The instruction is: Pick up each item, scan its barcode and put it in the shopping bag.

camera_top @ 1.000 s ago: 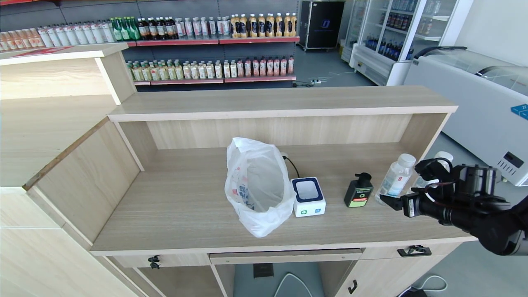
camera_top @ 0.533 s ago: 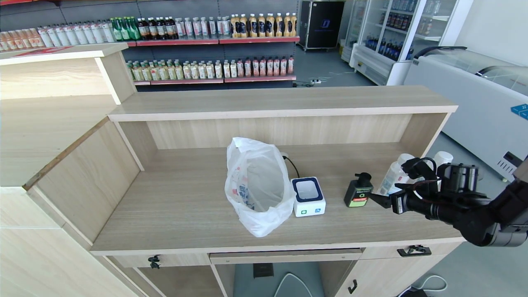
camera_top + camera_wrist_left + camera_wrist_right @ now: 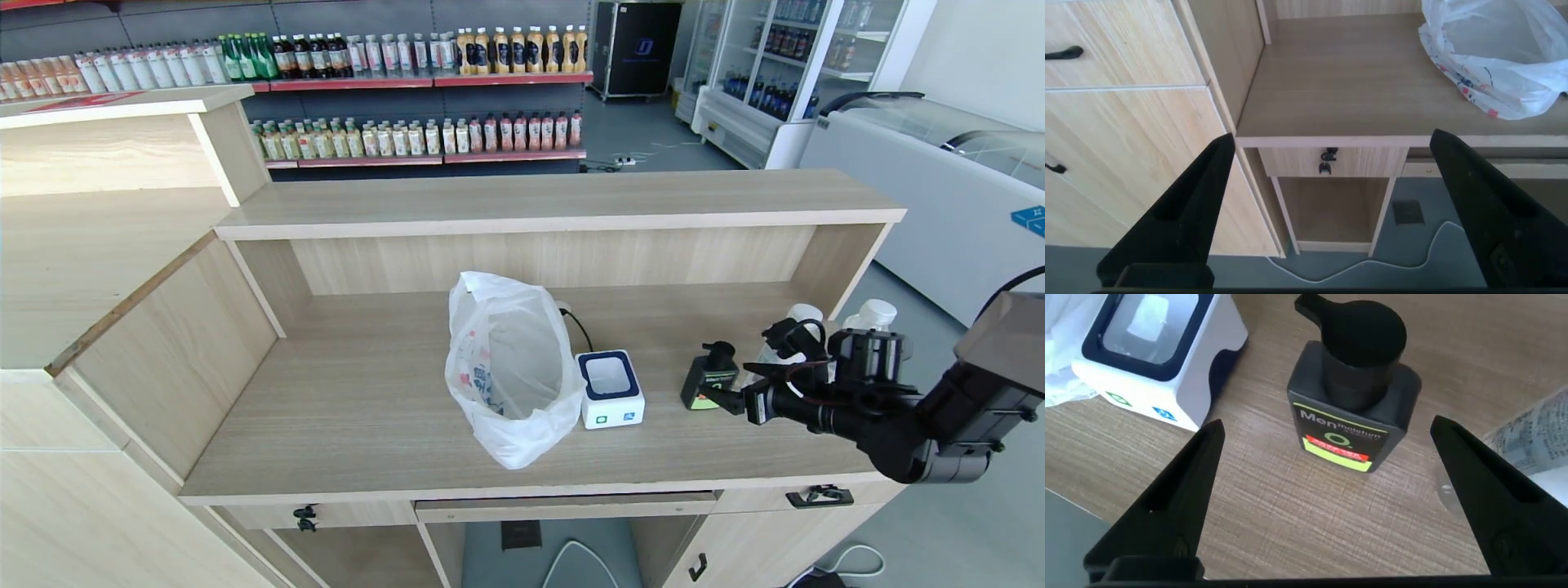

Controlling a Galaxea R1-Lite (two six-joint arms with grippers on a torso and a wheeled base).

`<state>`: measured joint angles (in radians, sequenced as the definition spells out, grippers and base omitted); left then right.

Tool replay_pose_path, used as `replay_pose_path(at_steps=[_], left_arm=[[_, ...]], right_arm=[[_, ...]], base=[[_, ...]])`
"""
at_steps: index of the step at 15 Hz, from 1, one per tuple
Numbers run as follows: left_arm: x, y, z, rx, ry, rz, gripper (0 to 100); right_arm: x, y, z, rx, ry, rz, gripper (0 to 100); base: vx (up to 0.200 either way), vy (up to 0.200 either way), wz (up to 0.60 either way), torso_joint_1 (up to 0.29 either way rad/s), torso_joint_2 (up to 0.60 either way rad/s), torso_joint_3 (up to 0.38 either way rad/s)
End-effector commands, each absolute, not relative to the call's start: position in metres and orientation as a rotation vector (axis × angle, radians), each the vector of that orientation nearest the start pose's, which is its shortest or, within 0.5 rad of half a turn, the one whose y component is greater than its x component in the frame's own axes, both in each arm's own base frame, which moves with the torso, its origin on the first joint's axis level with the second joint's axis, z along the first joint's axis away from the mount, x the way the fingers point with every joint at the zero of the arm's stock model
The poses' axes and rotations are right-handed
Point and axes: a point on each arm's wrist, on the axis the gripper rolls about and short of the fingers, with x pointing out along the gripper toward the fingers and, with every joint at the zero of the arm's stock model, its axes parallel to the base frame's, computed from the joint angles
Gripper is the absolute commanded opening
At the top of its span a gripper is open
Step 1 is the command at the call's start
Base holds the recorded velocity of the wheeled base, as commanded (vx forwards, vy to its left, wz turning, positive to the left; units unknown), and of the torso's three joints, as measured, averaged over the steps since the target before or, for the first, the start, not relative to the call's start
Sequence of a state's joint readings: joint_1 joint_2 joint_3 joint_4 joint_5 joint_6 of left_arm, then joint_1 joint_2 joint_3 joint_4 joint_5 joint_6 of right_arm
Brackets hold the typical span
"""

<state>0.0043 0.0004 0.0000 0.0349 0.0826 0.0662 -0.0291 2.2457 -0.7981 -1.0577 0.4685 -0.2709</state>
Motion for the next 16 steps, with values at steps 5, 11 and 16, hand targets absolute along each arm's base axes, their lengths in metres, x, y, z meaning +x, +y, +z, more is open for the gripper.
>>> replay_pose_path(at_steps=[5, 11, 16], left_arm=[[-0.023, 0.002, 0.072, 0.067, 0.038, 0.086, 100], [-0.023, 0.002, 0.072, 0.067, 0.038, 0.086, 100], [-0.023, 0.002, 0.072, 0.067, 0.038, 0.086, 100]], right_arm=[[0.394, 0.01, 0.013, -0.168, 0.324, 0.51, 100], [0.404, 0.015, 0.0, -0.168, 0.316, 0.527, 100], [0.416, 0.018, -0.001, -0.166, 0.288, 0.53, 100]], base=[[0.0, 0.0, 0.0, 0.0, 0.0, 0.0], [0.0, 0.0, 0.0, 0.0, 0.0, 0.0], [0.0, 0.0, 0.0, 0.0, 0.0, 0.0]])
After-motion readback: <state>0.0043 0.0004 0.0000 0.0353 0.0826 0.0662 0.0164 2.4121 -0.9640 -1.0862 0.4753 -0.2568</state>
